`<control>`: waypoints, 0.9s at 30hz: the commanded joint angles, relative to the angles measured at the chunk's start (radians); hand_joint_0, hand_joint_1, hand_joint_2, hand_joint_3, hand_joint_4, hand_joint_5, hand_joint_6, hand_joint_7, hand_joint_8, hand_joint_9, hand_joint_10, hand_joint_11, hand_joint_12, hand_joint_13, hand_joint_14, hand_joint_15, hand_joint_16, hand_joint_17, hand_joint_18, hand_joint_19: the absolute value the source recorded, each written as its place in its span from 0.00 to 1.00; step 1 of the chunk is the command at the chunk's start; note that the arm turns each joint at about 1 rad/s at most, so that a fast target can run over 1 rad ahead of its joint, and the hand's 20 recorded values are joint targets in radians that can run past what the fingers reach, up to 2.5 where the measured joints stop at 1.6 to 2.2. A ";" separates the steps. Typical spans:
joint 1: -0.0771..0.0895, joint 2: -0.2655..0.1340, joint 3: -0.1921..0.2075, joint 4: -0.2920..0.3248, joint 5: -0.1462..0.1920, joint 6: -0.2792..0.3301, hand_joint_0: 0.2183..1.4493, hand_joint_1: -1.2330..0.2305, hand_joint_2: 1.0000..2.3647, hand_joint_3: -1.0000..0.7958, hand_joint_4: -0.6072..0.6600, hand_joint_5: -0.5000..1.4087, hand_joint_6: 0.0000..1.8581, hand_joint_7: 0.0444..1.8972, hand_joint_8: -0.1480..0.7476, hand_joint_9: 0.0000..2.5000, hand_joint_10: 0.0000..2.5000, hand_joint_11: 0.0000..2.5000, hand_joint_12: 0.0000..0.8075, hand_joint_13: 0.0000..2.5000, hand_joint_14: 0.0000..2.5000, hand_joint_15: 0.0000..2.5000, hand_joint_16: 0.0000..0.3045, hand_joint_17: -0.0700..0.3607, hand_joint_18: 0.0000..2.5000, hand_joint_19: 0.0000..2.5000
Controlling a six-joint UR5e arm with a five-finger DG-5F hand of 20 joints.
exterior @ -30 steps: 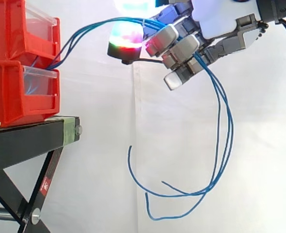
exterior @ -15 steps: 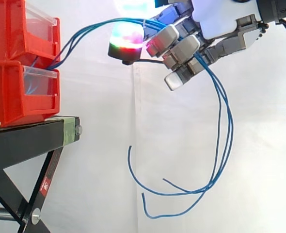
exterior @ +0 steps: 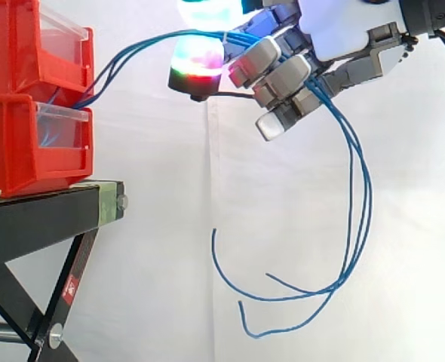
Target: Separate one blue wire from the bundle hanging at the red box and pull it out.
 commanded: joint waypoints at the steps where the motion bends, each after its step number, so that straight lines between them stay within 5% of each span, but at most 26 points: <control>1: 0.001 0.000 0.000 0.000 -0.001 0.000 0.33 0.28 0.01 0.46 0.57 0.15 0.51 0.45 0.50 0.34 0.24 0.61 0.50 0.31 0.30 0.60 0.16 0.42 0.31 0.31; 27: 0.001 0.000 0.000 0.000 0.003 0.001 0.31 0.22 0.01 0.41 0.60 0.14 0.50 0.45 0.51 0.31 0.21 0.63 0.50 0.30 0.27 0.62 0.17 0.44 0.30 0.31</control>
